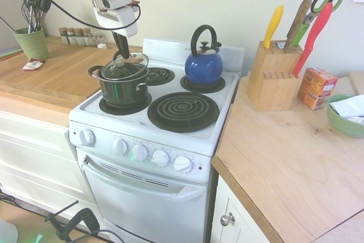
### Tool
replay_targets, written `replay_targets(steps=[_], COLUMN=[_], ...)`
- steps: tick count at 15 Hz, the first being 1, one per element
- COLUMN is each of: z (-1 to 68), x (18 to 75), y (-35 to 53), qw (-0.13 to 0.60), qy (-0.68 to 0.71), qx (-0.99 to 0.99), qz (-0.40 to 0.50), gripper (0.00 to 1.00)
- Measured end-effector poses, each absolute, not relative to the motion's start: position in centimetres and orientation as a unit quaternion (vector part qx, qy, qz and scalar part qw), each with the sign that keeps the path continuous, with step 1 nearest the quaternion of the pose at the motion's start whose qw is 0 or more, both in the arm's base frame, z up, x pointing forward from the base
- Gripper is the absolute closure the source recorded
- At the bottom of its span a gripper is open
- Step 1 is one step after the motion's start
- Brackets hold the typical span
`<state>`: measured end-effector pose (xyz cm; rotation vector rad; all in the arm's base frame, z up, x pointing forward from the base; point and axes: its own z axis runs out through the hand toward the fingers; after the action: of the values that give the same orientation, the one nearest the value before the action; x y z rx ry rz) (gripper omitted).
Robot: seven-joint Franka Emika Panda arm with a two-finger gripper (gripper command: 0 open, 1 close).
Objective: Cover the lid of the pot
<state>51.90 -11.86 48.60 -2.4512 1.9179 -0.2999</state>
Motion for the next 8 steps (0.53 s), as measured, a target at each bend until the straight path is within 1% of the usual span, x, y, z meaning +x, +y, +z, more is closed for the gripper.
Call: replay_targets(steps=[2, 8], z=[49.5, 49.21], x=[52.14, 51.92], y=[-11.7, -11.47], qw=[0.008, 0.002], qy=[0.612, 0.612], qx=[-0.785, -0.786], qz=[-0.099, -0.087], gripper=[1.0, 1.0])
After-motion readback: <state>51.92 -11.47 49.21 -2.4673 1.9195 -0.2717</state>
